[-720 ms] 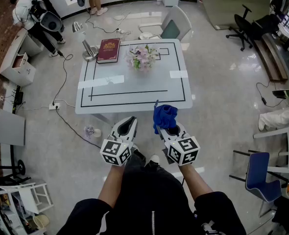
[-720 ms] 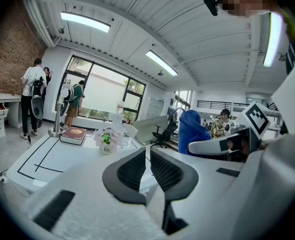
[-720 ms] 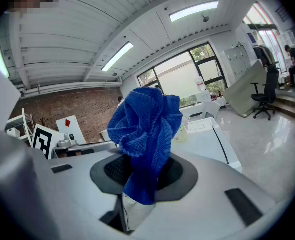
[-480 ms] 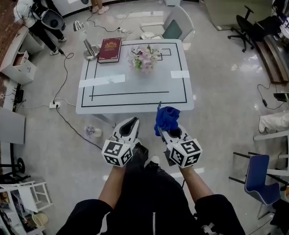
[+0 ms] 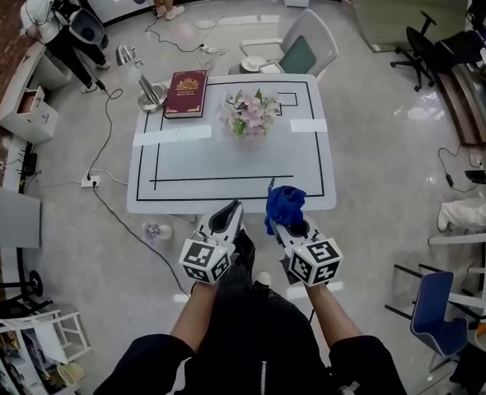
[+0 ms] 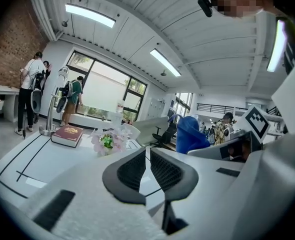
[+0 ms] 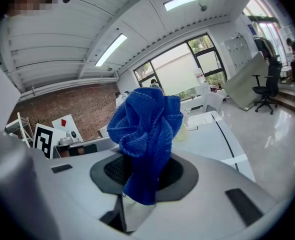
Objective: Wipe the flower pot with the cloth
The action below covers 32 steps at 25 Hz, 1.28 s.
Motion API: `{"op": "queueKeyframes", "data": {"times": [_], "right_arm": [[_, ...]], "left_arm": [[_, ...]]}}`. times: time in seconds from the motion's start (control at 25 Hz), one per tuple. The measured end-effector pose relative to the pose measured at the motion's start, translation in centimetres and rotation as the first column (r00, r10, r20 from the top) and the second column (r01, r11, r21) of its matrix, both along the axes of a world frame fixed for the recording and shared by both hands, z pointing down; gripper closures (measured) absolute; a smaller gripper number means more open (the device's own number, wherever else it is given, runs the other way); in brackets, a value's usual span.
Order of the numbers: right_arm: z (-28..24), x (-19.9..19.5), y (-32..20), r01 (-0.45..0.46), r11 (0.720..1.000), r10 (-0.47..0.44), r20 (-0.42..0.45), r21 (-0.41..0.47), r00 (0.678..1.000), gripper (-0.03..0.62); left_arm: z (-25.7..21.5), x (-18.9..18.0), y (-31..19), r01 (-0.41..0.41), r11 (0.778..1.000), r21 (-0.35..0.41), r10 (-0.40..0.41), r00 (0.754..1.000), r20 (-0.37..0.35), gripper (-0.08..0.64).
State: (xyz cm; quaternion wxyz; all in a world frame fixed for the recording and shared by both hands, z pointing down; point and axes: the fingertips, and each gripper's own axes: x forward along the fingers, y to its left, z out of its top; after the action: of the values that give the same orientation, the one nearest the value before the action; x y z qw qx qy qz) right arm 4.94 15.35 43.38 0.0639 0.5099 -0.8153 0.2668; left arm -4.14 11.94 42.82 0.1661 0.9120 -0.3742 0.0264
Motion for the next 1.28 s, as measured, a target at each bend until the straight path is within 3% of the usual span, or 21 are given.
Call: {"op": "queueKeyframes", "data": {"times": [0.36, 0.56, 0.72, 0.88, 1.0, 1.16, 1.28], "right_arm": [[4.3, 2.4, -12.4, -0.088, 0.989, 0.081, -0.069, -0.117, 0.994, 0.482], [5.2, 4.2, -18.7, -0.12, 0.985, 0.107, -0.108, -0.124, 0.988, 0.482], [6.9, 7.4, -22.4, -0.171, 0.975, 0.153, -0.131, -0.143, 0.98, 0.482], [9.6, 12.2, -27.6, -0.246, 0.952, 0.222, -0.144, -0.182, 0.964, 0.482], [12.6, 13.7, -31.4, -0.201, 0.948, 0.164, -0.164, -0.245, 0.973, 0.482], [15.6, 12.0, -35.6, -0.044, 0.947, -0.013, -0.172, -0.319, 0.985, 0.482], [17.1, 10.7, -37.2, 0.037, 0.934, -0.097, -0.152, -0.355, 0.984, 0.482]], "left_arm": [[2.6, 0.2, -12.5, -0.05, 0.999, -0.01, 0.05, 0.998, 0.038, 0.528], [3.1, 0.9, -17.6, -0.104, 0.995, 0.0, 0.104, 0.993, 0.056, 0.529], [4.3, 1.1, -19.8, -0.091, 0.995, -0.027, 0.092, 0.995, 0.03, 0.529], [5.3, 1.2, -22.1, -0.068, 0.996, -0.053, 0.071, 0.996, 0.055, 0.528], [6.0, 1.3, -23.1, -0.045, 0.996, -0.071, 0.05, 0.996, 0.067, 0.528], [7.4, 1.5, -24.3, -0.013, 0.996, -0.093, 0.023, 0.994, 0.104, 0.528], [8.2, 1.6, -25.0, 0.009, 0.995, -0.104, 0.004, 0.992, 0.125, 0.529]]}}
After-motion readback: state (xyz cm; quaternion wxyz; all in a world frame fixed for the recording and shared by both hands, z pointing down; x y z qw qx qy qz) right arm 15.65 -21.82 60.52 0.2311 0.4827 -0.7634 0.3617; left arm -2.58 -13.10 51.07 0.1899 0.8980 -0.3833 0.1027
